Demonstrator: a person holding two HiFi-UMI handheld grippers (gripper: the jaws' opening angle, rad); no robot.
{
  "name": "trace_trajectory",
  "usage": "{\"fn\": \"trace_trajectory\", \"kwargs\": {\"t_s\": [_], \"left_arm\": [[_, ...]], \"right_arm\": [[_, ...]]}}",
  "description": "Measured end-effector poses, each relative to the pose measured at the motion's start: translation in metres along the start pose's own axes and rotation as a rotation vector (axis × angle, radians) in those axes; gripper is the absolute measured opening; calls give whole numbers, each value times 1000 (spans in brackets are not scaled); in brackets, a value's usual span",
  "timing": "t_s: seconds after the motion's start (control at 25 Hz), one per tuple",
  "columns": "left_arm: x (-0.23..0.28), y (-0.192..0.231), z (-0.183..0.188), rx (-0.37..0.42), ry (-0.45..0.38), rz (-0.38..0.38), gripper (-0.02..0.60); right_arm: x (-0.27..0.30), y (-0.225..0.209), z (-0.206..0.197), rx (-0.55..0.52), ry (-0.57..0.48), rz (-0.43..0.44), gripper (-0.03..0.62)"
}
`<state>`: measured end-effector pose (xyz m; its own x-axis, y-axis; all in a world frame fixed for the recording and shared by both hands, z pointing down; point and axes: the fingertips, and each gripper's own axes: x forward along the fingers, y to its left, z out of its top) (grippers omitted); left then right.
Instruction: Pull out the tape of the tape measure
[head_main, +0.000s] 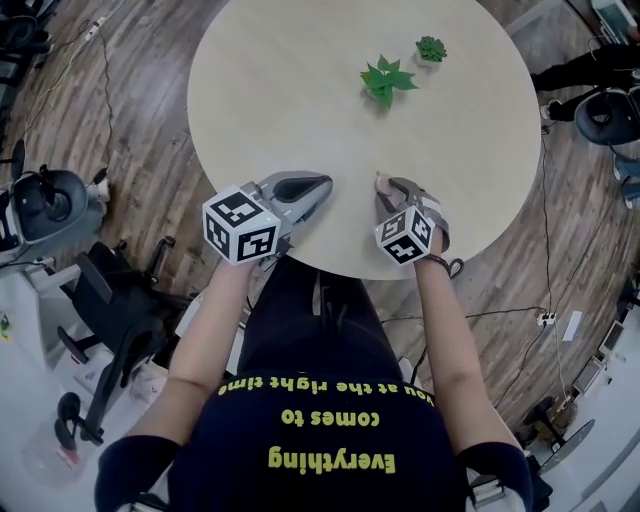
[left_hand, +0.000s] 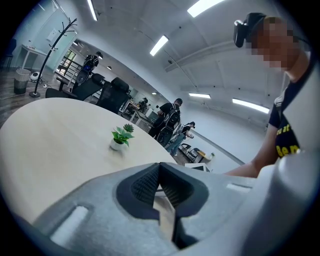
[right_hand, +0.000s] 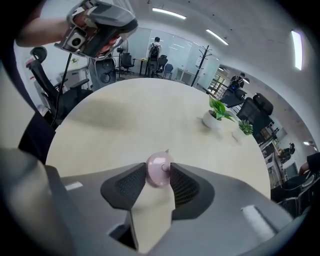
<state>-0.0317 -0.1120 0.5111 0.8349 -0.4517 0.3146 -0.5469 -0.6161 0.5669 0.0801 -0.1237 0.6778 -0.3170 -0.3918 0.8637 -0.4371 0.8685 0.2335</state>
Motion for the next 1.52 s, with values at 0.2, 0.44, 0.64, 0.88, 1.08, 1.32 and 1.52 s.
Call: {"fn": "trace_trajectory", "kwargs": {"t_s": [0.2,0.44,0.64,0.88,1.08,1.32,1.52], "left_arm": [[-1,0,1,8,0,-5,2],[-4,-3,16,49,-12,2,2],[-4,-9,35,102,-27,-1,3],[-6,-22,60,191,-56,19,2],[-15,-27,92,293,-131,94,2],[-34,-37,133,396,-239,193,2],[-52,-45,159,493,-315,288,2]], "right_arm": [[-3,6,3,8,-14,27,183],[-27,-10,17,99,-90,-14,99],[-66,-39,30,202,-193,-111,12],[-132,-77,52,344,-387,-221,12],[-205,-110,84,428,-603,-336,12],[-284,-129,109,489,-802,-452,12],[-329,-137,115,523,-900,-531,12]]}}
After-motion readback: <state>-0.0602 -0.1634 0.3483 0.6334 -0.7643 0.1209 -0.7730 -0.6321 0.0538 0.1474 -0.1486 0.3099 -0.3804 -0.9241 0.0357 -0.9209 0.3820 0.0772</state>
